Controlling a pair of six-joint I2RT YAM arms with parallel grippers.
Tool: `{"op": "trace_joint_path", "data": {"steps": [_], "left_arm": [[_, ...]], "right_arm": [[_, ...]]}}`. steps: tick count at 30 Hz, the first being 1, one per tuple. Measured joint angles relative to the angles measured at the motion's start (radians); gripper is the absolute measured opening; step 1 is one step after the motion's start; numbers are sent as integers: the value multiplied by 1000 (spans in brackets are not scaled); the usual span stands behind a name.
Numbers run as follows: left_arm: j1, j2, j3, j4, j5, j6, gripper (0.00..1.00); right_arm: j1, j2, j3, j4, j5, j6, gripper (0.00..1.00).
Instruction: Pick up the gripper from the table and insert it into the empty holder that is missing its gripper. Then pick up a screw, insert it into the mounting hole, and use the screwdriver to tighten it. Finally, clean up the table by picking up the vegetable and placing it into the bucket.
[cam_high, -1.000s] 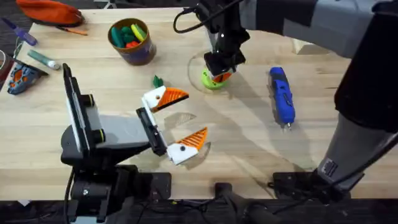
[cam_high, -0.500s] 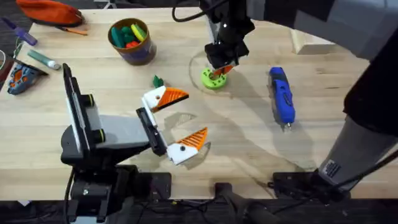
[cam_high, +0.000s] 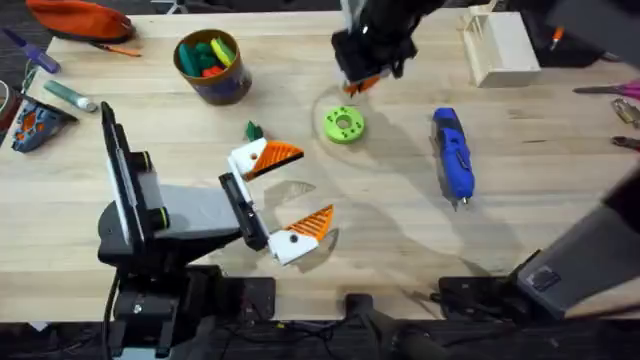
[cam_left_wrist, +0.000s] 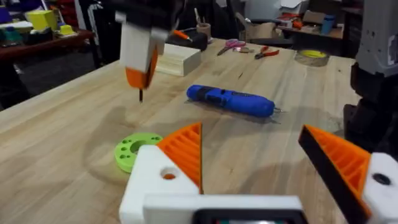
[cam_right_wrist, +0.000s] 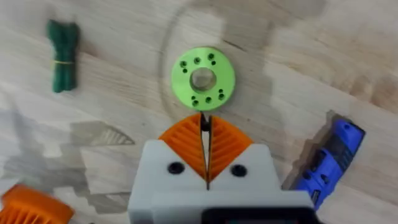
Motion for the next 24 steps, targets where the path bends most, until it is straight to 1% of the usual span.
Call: {"op": "trace_joint_path", "data": {"steps": [5, 9, 18, 24], "left_arm": [[0, 0, 0, 0, 0, 0, 986], [0, 0, 0, 0, 0, 0, 986], [0, 0, 0, 0, 0, 0, 985], [0, 0, 0, 0, 0, 0, 985]], "right_arm": [[6, -105, 25, -71, 2, 0, 7], [16, -157, 47, -141, 8, 0, 6], [100, -208, 142, -241, 8, -17, 6], [176, -223, 174, -256, 11, -85, 6]]}}
